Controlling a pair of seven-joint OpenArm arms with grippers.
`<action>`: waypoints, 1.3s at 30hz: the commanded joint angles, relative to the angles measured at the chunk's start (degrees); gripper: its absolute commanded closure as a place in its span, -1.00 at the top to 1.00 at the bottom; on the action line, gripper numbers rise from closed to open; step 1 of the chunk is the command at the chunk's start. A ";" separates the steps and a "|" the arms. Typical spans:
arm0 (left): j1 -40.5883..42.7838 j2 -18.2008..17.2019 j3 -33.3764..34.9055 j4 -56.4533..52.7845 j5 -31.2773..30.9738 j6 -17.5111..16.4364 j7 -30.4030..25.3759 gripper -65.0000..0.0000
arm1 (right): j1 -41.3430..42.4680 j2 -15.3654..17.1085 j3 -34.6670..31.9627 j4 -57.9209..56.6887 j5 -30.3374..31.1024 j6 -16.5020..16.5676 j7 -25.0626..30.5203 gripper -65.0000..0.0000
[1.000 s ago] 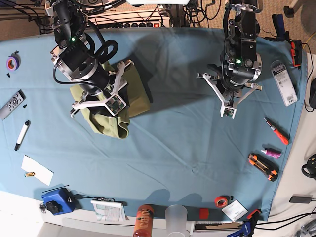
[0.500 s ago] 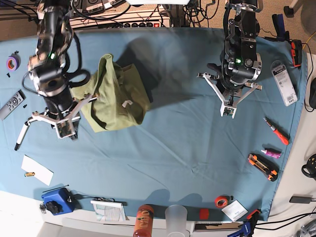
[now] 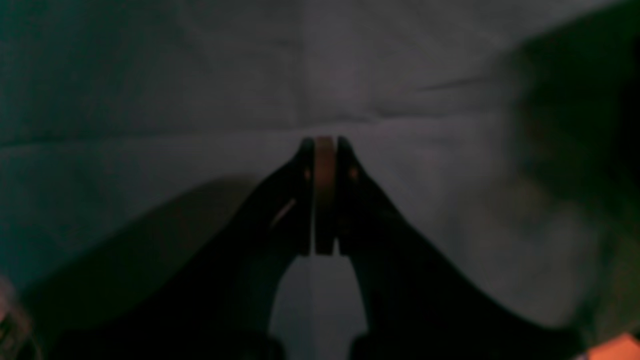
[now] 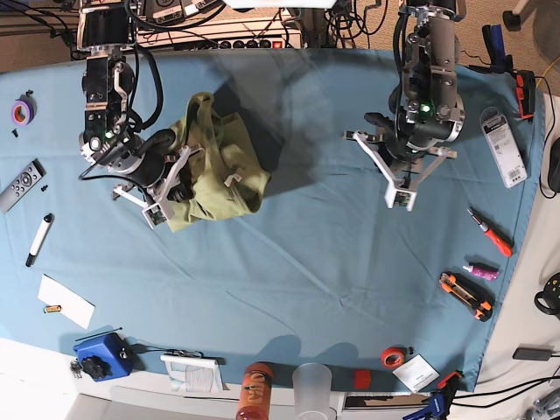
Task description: Layout the t-shirt on the table in an organized manner, then fold the t-shirt properly
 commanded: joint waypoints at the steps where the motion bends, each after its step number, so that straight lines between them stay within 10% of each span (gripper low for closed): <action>1: -0.90 0.04 -0.02 1.05 -2.67 -1.25 -1.95 -1.00 | 0.17 0.63 0.20 0.81 -0.37 0.11 -1.97 -1.00; 13: -2.71 2.45 0.15 1.03 -23.08 -17.94 -10.43 -1.00 | 0.33 -1.86 1.90 13.60 4.72 2.75 -1.25 -1.00; 22: -3.13 2.60 5.77 1.03 -22.56 -18.78 -10.82 -1.00 | 4.55 -8.79 1.90 -8.15 5.20 7.61 -0.39 -1.00; 28: -3.10 2.60 9.05 1.03 -20.87 -18.78 -8.26 -1.00 | 6.51 -8.72 3.10 -0.39 10.47 7.63 -5.27 -1.00; 33: -2.10 2.84 11.87 1.03 -20.83 -17.22 -8.00 -0.15 | 6.54 -8.72 9.07 12.15 7.19 7.37 -6.21 -1.00; 39: 0.87 3.23 17.46 1.03 -16.44 -9.75 -11.15 0.00 | 6.25 -6.27 19.47 16.02 -2.19 5.95 -7.52 -1.00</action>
